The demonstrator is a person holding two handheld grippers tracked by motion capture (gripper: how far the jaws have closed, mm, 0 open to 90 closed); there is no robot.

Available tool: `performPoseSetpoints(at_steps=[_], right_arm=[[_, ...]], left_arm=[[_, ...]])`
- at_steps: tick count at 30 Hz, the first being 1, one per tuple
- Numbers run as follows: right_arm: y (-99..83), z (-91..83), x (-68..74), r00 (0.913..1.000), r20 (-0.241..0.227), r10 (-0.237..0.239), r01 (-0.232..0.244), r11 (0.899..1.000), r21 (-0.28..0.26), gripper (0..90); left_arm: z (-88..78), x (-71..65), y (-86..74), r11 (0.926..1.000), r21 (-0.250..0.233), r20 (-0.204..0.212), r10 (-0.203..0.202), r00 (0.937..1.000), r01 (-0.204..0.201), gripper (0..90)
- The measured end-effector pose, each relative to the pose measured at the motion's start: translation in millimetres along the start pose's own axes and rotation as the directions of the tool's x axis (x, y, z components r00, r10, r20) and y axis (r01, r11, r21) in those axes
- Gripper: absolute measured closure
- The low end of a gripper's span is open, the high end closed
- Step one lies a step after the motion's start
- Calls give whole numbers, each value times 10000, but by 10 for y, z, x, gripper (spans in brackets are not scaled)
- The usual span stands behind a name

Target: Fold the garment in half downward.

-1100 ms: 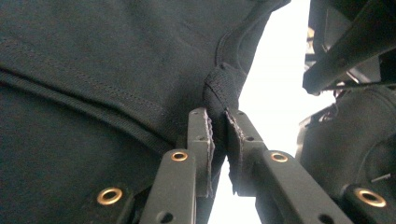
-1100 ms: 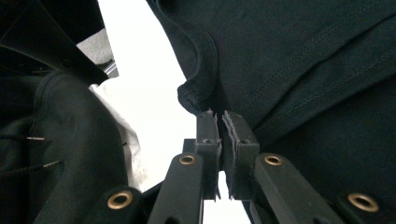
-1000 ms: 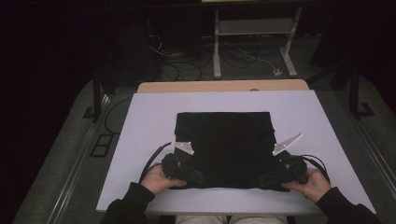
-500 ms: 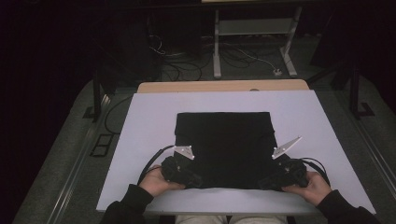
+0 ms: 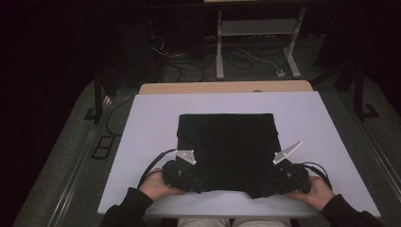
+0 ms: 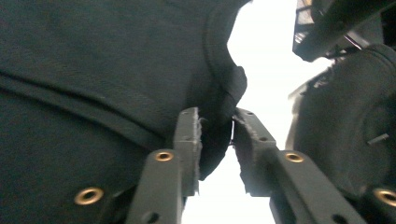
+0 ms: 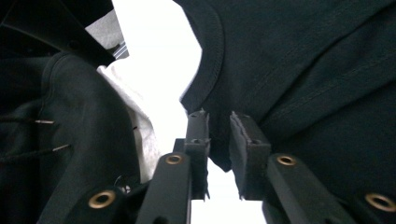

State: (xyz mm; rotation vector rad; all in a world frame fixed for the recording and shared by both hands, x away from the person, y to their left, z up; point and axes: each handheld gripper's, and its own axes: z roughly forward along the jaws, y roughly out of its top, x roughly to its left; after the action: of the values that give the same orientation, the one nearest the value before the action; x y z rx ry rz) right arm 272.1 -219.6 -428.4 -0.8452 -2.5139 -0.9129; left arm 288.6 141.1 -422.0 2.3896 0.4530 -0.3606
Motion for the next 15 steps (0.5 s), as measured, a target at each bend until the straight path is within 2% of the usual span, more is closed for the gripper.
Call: performPoseSetpoints(at_steps=[2, 7, 10, 15], right_arm=[[-1, -3, 11, 10000, -18, -46, 46, 10000, 2, 723], [5, -32, 41, 9999, -24, -113, 113, 9999, -115, 676], [5, -48, 49, 9999, 59, -135, 137, 9996, -237, 617], [15, -79, 69, 9985, 522, -158, 185, 9984, -532, 480]], left_arm=[[-3, -16, -1, 9999, 39, 13, 102, 9999, -102, 619], [-32, -14, -11, 9999, -133, 157, -38, 9999, 41, 548], [-57, -7, -16, 9996, -210, 222, -161, 9996, 166, 504], [-119, -2, -22, 9982, -561, 434, -206, 9988, 231, 428]])
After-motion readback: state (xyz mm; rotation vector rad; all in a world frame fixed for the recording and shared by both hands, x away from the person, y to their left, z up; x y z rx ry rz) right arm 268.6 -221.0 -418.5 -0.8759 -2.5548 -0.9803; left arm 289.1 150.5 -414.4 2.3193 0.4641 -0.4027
